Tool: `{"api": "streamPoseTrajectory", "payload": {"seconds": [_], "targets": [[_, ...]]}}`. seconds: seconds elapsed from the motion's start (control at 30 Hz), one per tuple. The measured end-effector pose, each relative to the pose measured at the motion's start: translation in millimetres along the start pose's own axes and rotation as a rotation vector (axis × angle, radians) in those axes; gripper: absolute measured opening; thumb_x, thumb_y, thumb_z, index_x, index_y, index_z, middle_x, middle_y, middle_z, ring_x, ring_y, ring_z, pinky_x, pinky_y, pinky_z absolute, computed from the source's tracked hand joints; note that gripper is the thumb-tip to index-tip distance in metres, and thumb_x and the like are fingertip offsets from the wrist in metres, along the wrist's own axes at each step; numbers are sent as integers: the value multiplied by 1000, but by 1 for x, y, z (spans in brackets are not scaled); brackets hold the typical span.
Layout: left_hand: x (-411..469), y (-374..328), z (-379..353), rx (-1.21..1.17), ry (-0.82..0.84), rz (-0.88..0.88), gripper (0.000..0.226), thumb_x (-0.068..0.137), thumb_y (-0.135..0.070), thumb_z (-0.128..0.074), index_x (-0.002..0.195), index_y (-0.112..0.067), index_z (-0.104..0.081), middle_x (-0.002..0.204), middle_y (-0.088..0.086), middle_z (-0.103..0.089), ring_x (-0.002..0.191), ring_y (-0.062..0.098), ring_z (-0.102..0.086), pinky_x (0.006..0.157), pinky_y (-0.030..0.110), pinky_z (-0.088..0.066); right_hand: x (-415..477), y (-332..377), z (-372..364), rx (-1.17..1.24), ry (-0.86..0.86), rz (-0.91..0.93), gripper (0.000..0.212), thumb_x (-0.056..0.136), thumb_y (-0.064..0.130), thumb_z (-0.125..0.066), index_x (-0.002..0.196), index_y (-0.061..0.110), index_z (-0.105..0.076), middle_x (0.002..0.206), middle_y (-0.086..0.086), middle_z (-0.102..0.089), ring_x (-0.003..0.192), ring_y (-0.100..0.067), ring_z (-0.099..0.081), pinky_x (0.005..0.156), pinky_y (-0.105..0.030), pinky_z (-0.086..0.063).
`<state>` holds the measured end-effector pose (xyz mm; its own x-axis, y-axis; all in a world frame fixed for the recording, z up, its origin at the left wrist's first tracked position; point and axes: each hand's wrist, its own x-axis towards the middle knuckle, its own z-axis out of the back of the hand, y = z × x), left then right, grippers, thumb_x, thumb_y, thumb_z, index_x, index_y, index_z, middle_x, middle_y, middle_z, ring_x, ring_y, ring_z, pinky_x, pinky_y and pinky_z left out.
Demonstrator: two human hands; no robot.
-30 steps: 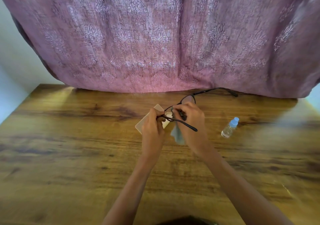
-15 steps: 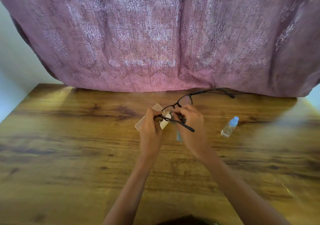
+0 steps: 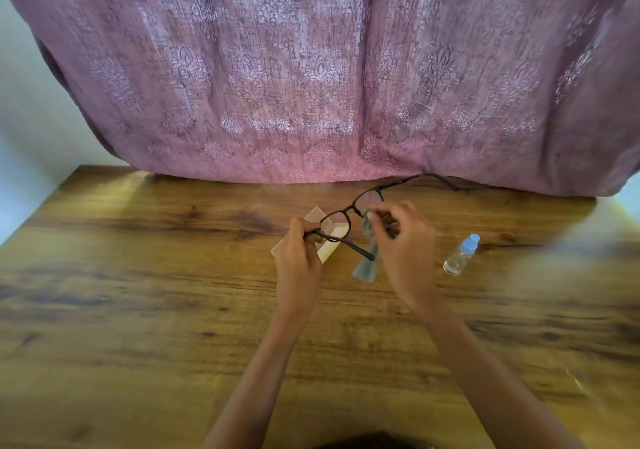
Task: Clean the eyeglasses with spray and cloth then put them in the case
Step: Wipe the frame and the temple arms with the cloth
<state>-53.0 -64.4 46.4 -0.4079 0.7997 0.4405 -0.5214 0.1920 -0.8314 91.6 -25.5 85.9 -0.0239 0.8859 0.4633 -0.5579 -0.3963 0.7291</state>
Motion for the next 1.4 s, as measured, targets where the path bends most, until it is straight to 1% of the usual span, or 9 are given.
{"api": "streamPoseTrajectory", "payload": {"seconds": [0.2, 0.37, 0.53, 0.67, 0.73, 0.9, 1.03, 1.2, 1.4], "targets": [[-3, 5, 2, -12, 40, -12, 35, 89, 11, -42, 87, -24, -46, 77, -10, -62, 65, -2, -53, 57, 7, -37, 16, -26, 6, 147, -33, -171, 11, 87, 16, -71, 98, 14, -73, 87, 8, -71, 76, 9, -65, 69, -3, -47], [-8, 12, 0, -30, 111, -34, 51, 91, 5, -42, 90, -46, -43, 79, -10, -58, 70, 5, -53, 62, 11, -40, 17, -37, 0, 266, 42, -330, 8, 85, 16, -72, 89, 23, -72, 84, 14, -71, 76, 8, -65, 61, -4, -47], [-5, 32, 11, -67, 318, -88, 56, 91, 5, -43, 105, -50, -42, 97, -4, -64, 85, 13, -62, 73, 18, -49, 16, -45, 2, 368, 58, -430, 15, 85, 15, -73, 81, 29, -70, 77, 12, -72, 74, 6, -67, 56, -8, -48], [10, 44, 23, 38, 402, -40, 54, 85, 13, -39, 121, -27, -47, 98, 2, -66, 84, 15, -63, 70, 26, -54, 11, -48, 2, 379, 93, -413, 12, 85, 16, -74, 83, 28, -71, 77, 14, -73, 75, 3, -68, 61, -12, -50], [22, 41, 22, 33, 384, 77, 26, 96, 0, -44, 116, -12, -57, 94, 1, -69, 82, 17, -67, 69, 35, -56, 8, -48, -1, 387, 111, -394, 11, 85, 17, -74, 83, 27, -72, 79, 12, -74, 78, -1, -69, 64, -14, -51], [46, 20, 15, -30, 724, 368, 33, 97, -42, -46, 104, -21, -71, 92, -5, -72, 80, 4, -63, 73, 14, -44, 0, -43, -10, 433, 145, -369, 10, 85, 11, -73, 85, 21, -72, 84, 5, -74, 79, -6, -69, 65, -15, -51], [47, 15, 6, -74, 805, 330, 26, 96, -31, -54, 104, -12, -70, 87, 1, -64, 78, 8, -57, 75, 23, -46, -4, -41, -13, 442, 144, -359, 7, 85, 11, -73, 87, 18, -73, 86, 5, -74, 79, -4, -69, 65, -15, -51], [44, 9, 2, -126, 813, 353, 17, 96, -18, -55, 82, -16, -63, 56, -16, -64, 56, -7, -57, 59, 6, -40, -6, -41, -14, 364, 117, -317, 8, 84, 15, -74, 87, 22, -75, 86, 9, -74, 82, -3, -70, 71, -18, -54], [45, 5, -4, -37, 748, 307, 17, 95, -16, -57, 88, -6, -69, 66, -15, -62, 58, -12, -55, 59, 4, -38, -9, -37, -14, 75, 24, -25, 9, 82, 11, -76, 91, 9, -75, 94, 0, -64, 72, -9, -63, 67, -16, -52]]}}
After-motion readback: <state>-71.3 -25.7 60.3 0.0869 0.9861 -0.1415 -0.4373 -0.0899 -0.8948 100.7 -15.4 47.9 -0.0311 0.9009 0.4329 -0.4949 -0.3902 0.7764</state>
